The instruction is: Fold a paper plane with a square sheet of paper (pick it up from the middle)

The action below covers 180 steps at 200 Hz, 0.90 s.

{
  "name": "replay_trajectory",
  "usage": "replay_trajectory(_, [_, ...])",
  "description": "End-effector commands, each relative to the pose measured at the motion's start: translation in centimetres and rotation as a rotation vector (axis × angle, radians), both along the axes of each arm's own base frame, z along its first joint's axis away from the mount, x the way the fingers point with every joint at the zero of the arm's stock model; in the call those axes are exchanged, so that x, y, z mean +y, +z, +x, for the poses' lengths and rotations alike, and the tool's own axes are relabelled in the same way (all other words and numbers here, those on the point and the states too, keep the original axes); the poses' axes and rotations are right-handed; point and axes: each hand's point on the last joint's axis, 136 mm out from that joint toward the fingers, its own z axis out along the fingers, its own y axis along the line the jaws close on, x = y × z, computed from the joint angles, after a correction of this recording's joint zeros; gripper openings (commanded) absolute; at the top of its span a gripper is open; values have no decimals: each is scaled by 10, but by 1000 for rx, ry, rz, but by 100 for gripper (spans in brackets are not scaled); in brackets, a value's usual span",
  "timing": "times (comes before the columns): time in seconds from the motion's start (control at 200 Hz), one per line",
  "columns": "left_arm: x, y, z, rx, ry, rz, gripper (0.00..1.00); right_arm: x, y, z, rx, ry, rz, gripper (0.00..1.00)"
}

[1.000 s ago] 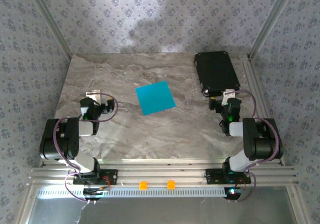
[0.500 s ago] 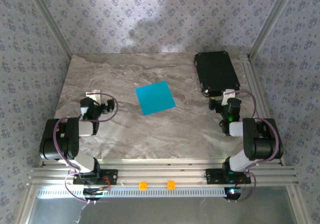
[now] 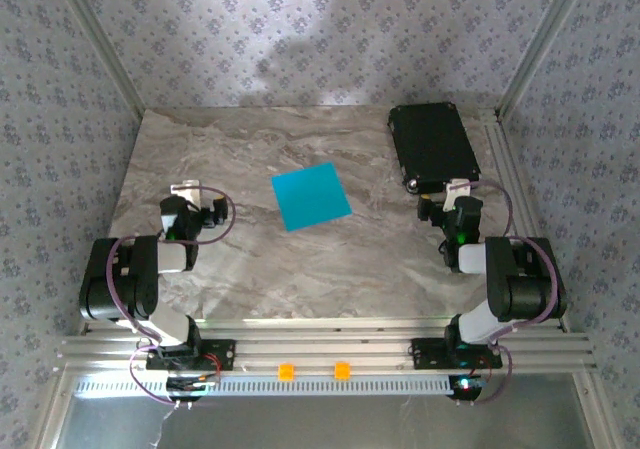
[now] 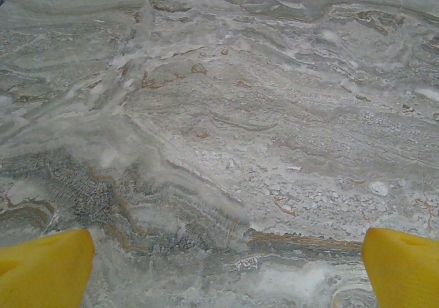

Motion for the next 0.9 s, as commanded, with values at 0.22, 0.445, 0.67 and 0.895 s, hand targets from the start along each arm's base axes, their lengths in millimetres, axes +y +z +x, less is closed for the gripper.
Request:
replay_trajectory(0.22, [3, 11, 7, -31, 22, 5, 100, 1, 7, 6, -22, 7, -3, 99])
replay_trajectory(0.445, [2, 28, 0, -57, 23, 1, 100, 8, 20, -5, -85, -1, -72, 99])
replay_trajectory(0.67, [15, 50, -15, 3, 123, -105, 100, 4, 47, -10, 63, -57, 18, 99])
replay_trajectory(0.895, [34, 69, -51, 54, 377, -348, 100, 34, 66, -24, 161, -94, 528, 99])
